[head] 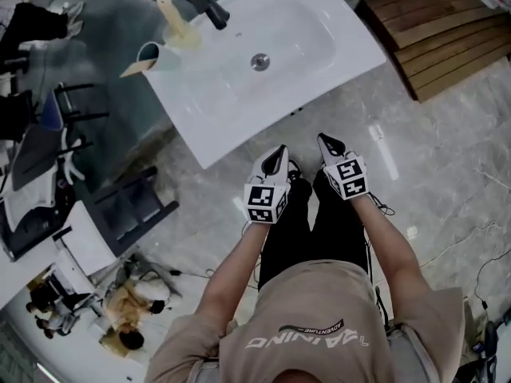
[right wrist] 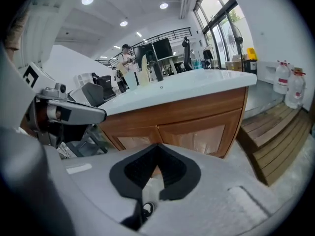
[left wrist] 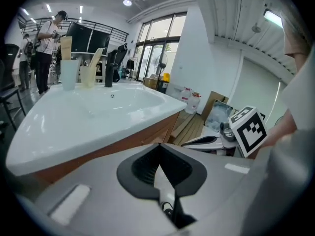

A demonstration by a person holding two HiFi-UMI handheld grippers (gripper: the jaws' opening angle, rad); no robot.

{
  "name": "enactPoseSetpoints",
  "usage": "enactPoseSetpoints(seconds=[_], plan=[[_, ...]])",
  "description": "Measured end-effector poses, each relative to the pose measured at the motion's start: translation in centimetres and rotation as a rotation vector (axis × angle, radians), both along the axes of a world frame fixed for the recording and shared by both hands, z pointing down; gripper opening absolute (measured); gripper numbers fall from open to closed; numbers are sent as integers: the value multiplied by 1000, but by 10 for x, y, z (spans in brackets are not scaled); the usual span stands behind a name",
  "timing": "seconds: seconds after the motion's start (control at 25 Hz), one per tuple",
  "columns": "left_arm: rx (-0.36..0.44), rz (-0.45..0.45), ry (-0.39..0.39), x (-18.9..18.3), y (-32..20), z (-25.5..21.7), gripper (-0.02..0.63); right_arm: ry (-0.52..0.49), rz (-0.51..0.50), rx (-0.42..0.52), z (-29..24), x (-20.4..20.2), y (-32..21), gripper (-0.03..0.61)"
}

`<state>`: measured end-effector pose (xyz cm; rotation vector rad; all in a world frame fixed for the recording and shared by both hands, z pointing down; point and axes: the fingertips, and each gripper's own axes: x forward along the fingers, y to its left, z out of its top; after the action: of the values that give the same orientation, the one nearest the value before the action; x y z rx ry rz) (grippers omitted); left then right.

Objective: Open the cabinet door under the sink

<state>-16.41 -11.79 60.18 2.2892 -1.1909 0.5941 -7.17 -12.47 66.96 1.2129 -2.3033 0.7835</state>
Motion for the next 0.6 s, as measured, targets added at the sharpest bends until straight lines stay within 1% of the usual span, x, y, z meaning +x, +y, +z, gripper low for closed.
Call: enactPoseSetpoints(seconds=[0.16, 0.32, 0.36, 0.44, 0.52, 0.6], plan=[[-29, -4, -6, -7, 2, 31, 15, -23, 52, -47, 44, -2, -10, 2], [-51, -9, -19, -14, 5, 57, 15, -106, 125, -85, 81, -4, -26, 3], [-55, -7, -22, -15, 5, 64, 15, -132, 142, -95, 90, -6, -30, 13], [-65, -2, -28, -18, 6, 77, 15, -207, 181, -128, 107, -11, -36, 42], [-81, -3, -30, -21, 9, 89, 15, -314, 227, -171, 119, -17, -39, 54], [-96, -14, -24, -23, 11, 99, 15, -416, 260, -211, 129, -23, -44, 88]])
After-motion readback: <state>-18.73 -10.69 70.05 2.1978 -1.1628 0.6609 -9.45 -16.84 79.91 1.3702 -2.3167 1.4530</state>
